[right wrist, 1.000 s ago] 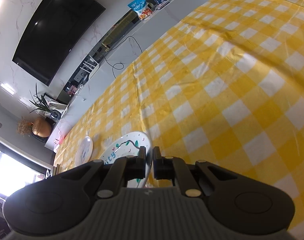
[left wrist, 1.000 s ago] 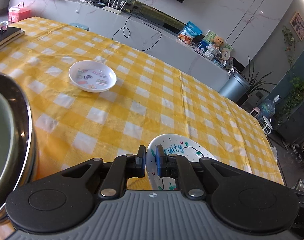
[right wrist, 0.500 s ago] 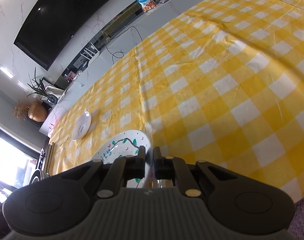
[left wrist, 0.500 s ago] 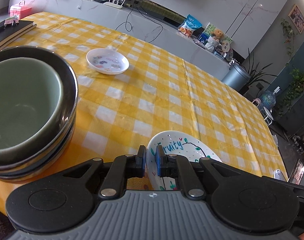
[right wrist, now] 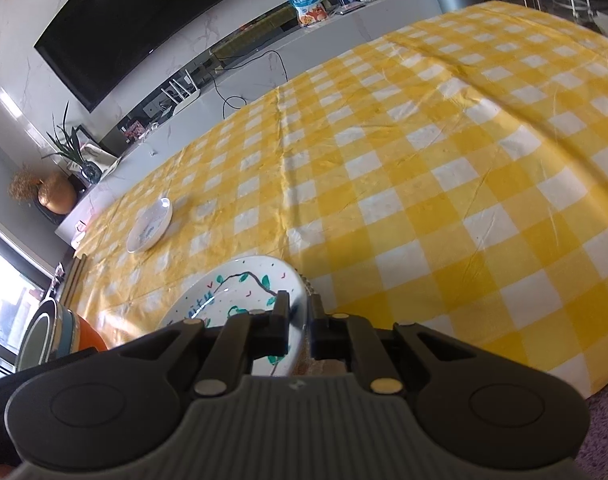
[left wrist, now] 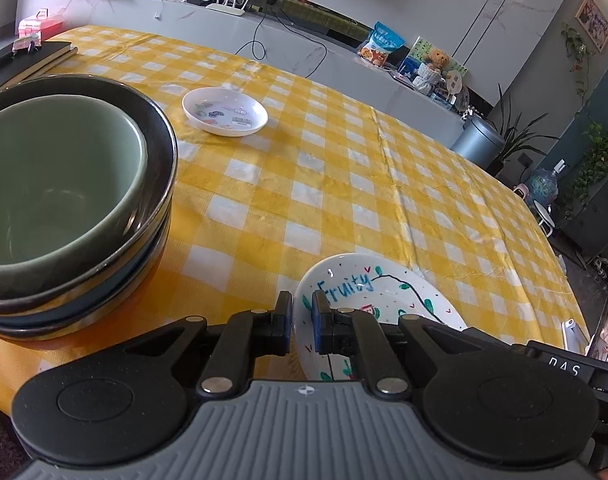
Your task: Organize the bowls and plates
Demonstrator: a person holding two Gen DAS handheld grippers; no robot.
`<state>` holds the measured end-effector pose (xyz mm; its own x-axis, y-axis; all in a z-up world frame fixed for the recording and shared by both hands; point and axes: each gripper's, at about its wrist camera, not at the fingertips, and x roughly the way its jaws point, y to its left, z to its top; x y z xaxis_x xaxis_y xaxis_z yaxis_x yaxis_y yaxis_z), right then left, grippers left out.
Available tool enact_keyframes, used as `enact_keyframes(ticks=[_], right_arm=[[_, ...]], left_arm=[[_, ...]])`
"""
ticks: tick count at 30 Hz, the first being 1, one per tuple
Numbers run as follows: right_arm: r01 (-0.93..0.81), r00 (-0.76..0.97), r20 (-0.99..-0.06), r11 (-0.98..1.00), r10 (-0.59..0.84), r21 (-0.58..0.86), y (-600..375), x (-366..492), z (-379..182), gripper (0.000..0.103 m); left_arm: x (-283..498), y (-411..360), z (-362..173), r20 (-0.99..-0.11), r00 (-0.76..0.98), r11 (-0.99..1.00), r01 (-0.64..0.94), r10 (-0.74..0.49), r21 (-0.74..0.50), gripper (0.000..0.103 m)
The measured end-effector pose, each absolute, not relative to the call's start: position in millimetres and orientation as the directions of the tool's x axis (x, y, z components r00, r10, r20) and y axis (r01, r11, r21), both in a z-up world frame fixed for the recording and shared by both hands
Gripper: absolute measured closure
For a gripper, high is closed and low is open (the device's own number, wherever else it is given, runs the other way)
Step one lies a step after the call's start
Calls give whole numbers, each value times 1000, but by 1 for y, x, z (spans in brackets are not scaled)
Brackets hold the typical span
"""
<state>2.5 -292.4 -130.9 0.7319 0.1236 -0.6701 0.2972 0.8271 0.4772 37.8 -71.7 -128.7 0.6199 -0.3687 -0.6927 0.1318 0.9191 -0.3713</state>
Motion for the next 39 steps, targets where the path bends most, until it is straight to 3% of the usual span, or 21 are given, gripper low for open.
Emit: enact_keyframes(ticks=[29, 39], right_arm=[[226, 754, -652, 962, -75, 151, -251, 0, -133, 96], [229, 758, -648, 961, -77, 154, -253, 1, -132, 94]], left_arm=[[31, -85, -130, -701, 640, 949, 186, -315, -256, 91], [28, -91, -125, -696, 658, 957, 216, -289, -193, 90]])
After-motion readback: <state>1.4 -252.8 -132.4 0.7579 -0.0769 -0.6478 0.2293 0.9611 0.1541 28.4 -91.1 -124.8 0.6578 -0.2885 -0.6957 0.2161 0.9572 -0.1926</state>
